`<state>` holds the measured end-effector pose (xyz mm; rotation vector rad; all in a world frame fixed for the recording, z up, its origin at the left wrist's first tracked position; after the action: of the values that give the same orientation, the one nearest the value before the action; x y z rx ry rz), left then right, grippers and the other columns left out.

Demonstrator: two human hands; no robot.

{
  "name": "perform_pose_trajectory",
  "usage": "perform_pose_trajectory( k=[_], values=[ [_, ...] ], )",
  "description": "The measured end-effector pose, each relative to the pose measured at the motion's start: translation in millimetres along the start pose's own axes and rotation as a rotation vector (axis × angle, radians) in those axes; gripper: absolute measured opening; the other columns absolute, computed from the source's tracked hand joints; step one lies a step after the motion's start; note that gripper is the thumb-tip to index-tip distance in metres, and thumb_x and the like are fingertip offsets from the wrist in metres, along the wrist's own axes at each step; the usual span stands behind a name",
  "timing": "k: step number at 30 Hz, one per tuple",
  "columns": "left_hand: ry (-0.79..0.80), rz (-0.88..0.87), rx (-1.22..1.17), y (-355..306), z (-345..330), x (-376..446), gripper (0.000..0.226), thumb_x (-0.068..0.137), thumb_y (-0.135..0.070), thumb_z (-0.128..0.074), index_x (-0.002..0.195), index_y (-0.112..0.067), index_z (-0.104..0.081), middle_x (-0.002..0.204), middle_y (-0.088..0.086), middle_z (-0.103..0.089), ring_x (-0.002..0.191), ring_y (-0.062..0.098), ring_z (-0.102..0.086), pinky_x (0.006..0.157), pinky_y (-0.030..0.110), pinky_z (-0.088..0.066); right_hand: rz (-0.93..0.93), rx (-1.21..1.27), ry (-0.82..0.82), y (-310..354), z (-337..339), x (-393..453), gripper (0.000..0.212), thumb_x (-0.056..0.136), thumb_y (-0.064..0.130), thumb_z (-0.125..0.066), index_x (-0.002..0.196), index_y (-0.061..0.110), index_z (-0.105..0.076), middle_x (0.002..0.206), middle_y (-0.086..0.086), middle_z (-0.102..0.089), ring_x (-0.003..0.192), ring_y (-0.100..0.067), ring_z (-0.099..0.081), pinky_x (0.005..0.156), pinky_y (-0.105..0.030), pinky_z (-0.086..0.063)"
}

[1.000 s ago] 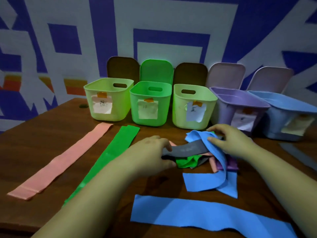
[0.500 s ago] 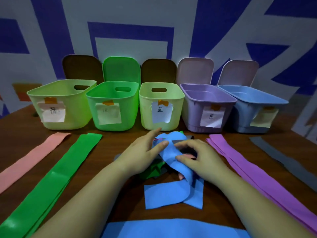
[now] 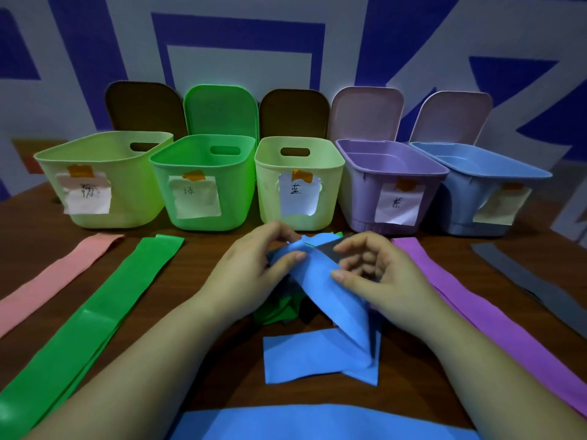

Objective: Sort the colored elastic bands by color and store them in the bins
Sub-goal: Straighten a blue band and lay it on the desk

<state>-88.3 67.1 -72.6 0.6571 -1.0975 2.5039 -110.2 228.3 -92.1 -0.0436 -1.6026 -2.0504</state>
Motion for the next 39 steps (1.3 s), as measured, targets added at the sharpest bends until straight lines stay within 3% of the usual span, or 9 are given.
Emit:
perform_pose_trajectory(
  k=[4,10,15,17,20,22,28,32,39],
  values=[
    [-0.203,0.039,-0.109,6.5,23.1,-0.3,0.016,0.087,-0.026,-0.066,0.088,-0.036,-0.053,0.088,-0.019,-0.063,0.087,-0.005,-0.059,0.077,0.019,-0.046,-0.118,-0.086,0.099,-13.8,-7.7,-4.2,0.02,0.075,0.023,-0.077,0.089,0.024,-0.063,0.073,0.0,-0.06,0.069,-0.014,-0.056,0.067,-0.031,-0.048],
    [-0.412,0.107,-0.136,18.7,51.9,-2.0,0.028,0.08,-0.025,-0.072,0.099,-0.031,-0.052,0.092,-0.02,-0.058,0.09,-0.003,-0.057,0.078,0.015,-0.044,-0.233,0.098,0.189,-14.1,-14.0,-9.1,0.016,0.079,0.015,-0.071,0.076,0.01,-0.057,0.064,-0.002,-0.061,0.058,-0.009,-0.06,0.054,-0.017,-0.048],
    [-0.478,0.094,-0.12,11.6,60.5,-5.8,0.027,0.084,-0.024,-0.069,0.107,-0.032,-0.058,0.1,-0.012,-0.059,0.089,0.005,-0.054,0.077,0.019,-0.044,-0.241,0.261,0.233,-9.7,-15.2,-9.1,0.037,0.057,0.041,-0.085,0.077,0.018,-0.063,0.074,-0.018,-0.068,0.066,-0.023,-0.062,0.058,-0.023,-0.048],
    [-0.516,0.088,-0.127,11.5,64.5,-7.1,0.022,0.086,-0.021,-0.067,0.106,-0.028,-0.06,0.102,-0.009,-0.06,0.092,0.007,-0.054,0.08,0.022,-0.043,-0.253,0.265,0.244,-11.5,-13.2,-9.4,0.042,0.049,0.047,-0.088,0.074,0.023,-0.066,0.081,-0.029,-0.065,0.075,-0.03,-0.061,0.07,-0.033,-0.048],
    [-0.57,0.121,-0.164,16.6,70.8,-7.7,0.015,0.089,-0.019,-0.063,0.102,-0.026,-0.058,0.096,-0.016,-0.058,0.09,-0.001,-0.053,0.078,0.014,-0.042,-0.302,0.203,0.27,-18.2,-12.6,-13.2,0.044,0.045,0.053,-0.088,0.07,0.023,-0.067,0.088,-0.045,-0.056,0.08,-0.034,-0.055,0.076,-0.043,-0.042],
    [-0.633,0.174,-0.232,26.5,78.0,-9.3,0.015,0.089,-0.018,-0.062,0.101,-0.025,-0.056,0.095,-0.017,-0.056,0.089,0.001,-0.053,0.075,0.005,-0.04,-0.32,0.12,0.272,-21.5,-10.4,-14.4,0.047,0.043,0.057,-0.087,0.067,0.022,-0.066,0.076,-0.032,-0.055,0.073,-0.027,-0.049,0.065,-0.033,-0.04],
    [-0.688,0.336,-0.36,53.2,83.9,-13.6,0.028,0.086,-0.012,-0.066,0.107,-0.026,-0.055,0.11,-0.004,-0.057,0.102,0.009,-0.053,0.077,0.014,-0.045,-0.327,0.041,0.23,-16.0,2.1,-13.7,0.023,0.071,0.02,-0.078,0.071,0.012,-0.057,0.069,-0.015,-0.065,0.064,-0.019,-0.06,0.059,-0.022,-0.046],
    [-0.678,0.545,-0.652,78.1,73.7,-14.3,0.035,0.083,0.003,-0.06,0.106,-0.024,-0.057,0.116,0.006,-0.058,0.104,0.021,-0.056,0.087,0.03,-0.049,-0.385,0.041,0.153,-21.3,9.1,-12.5,0.022,0.073,0.018,-0.072,0.072,0.009,-0.053,0.066,-0.008,-0.065,0.058,-0.014,-0.059,0.051,-0.018,-0.043],
    [-0.659,0.774,-1.298,93.8,53.1,-16.2,0.038,0.089,0.002,-0.038,0.114,-0.02,-0.057,0.115,0.009,-0.054,0.083,0.019,-0.058,0.063,0.027,-0.049,-0.358,-0.033,0.014,-21.9,28.7,-7.3,0.013,0.077,0.008,-0.072,0.083,0.006,-0.06,0.067,-0.006,-0.061,0.054,-0.005,-0.057,0.05,-0.012,-0.044]
  ],
)
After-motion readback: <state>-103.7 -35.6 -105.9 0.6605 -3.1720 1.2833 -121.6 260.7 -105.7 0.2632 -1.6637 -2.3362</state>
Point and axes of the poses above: each hand's wrist, its own x-axis towards the middle knuckle, its own z-axis out of the back of the hand, y = z × x, the point moved 9 cm from there along x, towards the middle knuckle
